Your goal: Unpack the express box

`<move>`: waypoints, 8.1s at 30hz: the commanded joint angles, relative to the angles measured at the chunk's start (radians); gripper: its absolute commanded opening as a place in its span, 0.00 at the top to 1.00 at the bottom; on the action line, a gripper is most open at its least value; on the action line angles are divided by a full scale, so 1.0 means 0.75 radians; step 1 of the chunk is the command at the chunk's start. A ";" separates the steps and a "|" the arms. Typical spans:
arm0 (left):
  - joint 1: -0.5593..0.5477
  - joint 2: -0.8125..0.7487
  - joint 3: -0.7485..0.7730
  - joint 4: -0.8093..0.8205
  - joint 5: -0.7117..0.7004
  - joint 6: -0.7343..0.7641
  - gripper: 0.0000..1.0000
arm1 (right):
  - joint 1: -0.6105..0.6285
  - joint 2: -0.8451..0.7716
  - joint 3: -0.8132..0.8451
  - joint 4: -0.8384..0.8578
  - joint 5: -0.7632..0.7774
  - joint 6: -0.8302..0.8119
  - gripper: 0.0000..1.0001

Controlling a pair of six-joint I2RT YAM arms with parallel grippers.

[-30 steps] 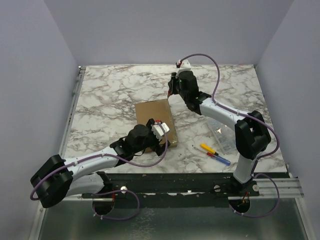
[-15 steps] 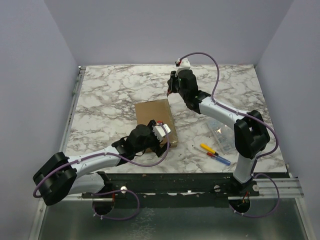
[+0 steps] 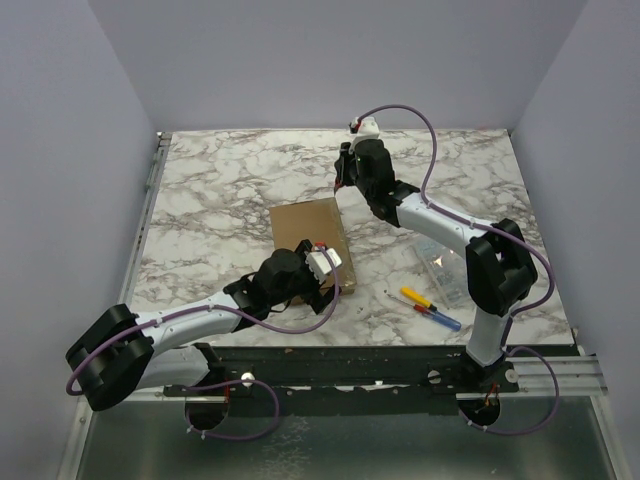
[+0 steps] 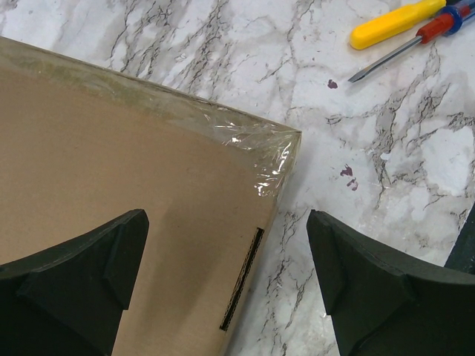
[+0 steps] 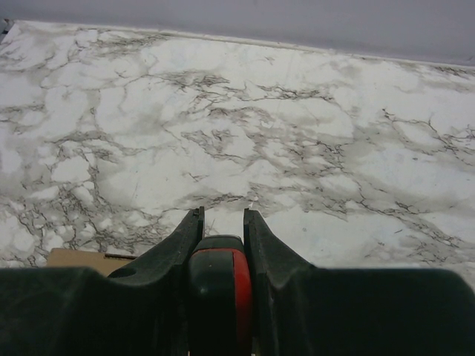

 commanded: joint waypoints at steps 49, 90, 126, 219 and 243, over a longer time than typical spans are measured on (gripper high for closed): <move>0.004 0.130 0.076 0.023 -0.039 -0.084 0.09 | 0.059 0.002 0.040 -0.112 0.076 0.003 1.00; 0.004 0.134 0.068 0.019 -0.049 -0.057 0.11 | 0.063 -0.074 -0.045 -0.094 0.006 0.040 1.00; 0.004 0.205 0.099 -0.001 -0.147 -0.094 0.12 | 0.082 -0.011 -0.012 -0.163 0.039 0.038 1.00; 0.004 0.333 0.122 -0.015 -0.361 -0.201 0.17 | 0.540 -0.556 -0.320 -1.140 0.208 0.662 1.00; 0.003 0.302 0.146 -0.066 -0.344 -0.152 0.13 | 0.612 -0.829 -0.418 -1.071 0.443 0.740 1.00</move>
